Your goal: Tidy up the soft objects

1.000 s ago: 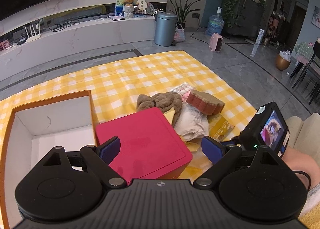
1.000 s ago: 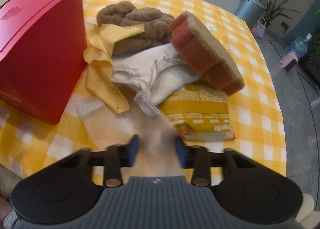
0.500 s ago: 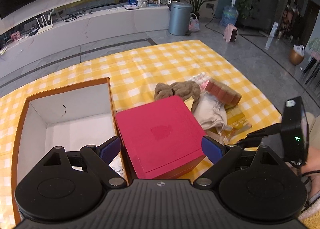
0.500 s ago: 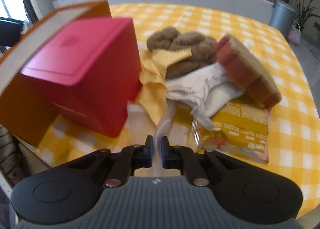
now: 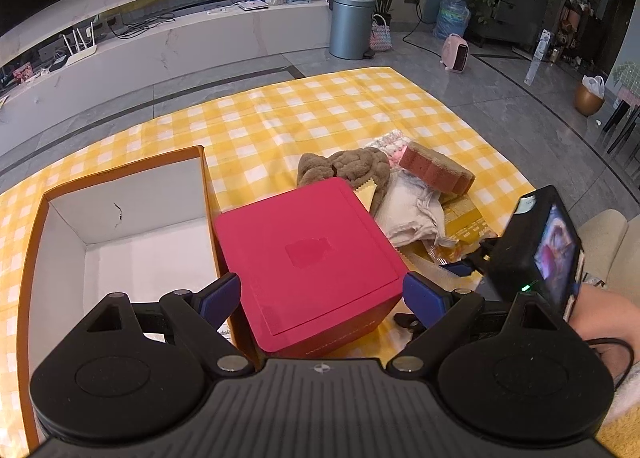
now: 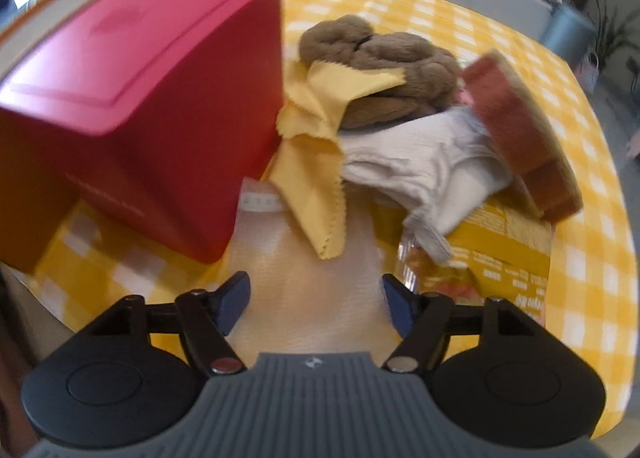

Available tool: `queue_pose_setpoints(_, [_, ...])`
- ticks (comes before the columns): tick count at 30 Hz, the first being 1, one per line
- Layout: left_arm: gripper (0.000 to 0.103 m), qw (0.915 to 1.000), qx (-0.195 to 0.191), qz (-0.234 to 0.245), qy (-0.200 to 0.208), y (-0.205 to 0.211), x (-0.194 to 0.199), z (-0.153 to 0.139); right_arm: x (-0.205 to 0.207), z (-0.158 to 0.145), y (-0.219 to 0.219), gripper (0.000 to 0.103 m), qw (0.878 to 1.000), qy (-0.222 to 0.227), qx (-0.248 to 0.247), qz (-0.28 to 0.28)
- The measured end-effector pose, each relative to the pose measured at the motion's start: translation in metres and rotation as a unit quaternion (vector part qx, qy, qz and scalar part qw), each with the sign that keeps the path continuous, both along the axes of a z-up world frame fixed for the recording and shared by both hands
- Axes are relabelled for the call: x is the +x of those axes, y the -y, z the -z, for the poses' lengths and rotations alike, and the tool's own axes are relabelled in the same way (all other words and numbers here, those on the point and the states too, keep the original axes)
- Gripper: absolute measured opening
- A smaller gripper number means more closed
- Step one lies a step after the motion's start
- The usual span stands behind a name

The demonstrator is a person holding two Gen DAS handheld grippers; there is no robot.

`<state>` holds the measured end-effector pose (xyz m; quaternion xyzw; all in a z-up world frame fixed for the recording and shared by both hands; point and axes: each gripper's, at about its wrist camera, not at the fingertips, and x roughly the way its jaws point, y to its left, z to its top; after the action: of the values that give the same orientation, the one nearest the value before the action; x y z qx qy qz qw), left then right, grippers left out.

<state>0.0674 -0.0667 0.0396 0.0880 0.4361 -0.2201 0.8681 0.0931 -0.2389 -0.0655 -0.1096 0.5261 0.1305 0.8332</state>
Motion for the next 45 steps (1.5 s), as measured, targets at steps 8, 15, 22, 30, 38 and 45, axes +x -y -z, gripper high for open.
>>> queue_pose_setpoints(8, [0.103,0.9993,0.036,0.012,0.005,0.013,-0.005,-0.004,0.001,-0.003,0.008,0.047,0.999,-0.004,0.034,-0.003])
queue_pose_setpoints(15, [0.103,0.9985,0.050,0.015,0.012,0.026,-0.001,-0.011,0.001,-0.009,0.018,0.002,0.997,-0.001,0.077,0.010])
queue_pose_setpoints(22, [0.103,0.9986,0.051,0.008,0.012,0.042,0.014,-0.016,-0.026,-0.053,0.045,0.001,0.984,0.079,0.159,0.019])
queue_pose_setpoints(30, [0.103,0.9980,0.062,-0.004,0.013,0.063,0.028,-0.018,-0.052,-0.084,0.090,0.001,0.961,0.153,0.223,0.064])
queue_pose_setpoints(38, [0.103,0.9995,0.030,-0.005,-0.005,0.085,0.031,-0.018,-0.037,-0.061,0.094,0.001,0.981,0.104,0.090,0.140])
queue_pose_setpoints(45, [0.103,0.9995,-0.031,0.006,-0.006,0.112,0.035,-0.029,-0.008,-0.029,0.055,0.019,0.993,0.043,-0.022,0.110])
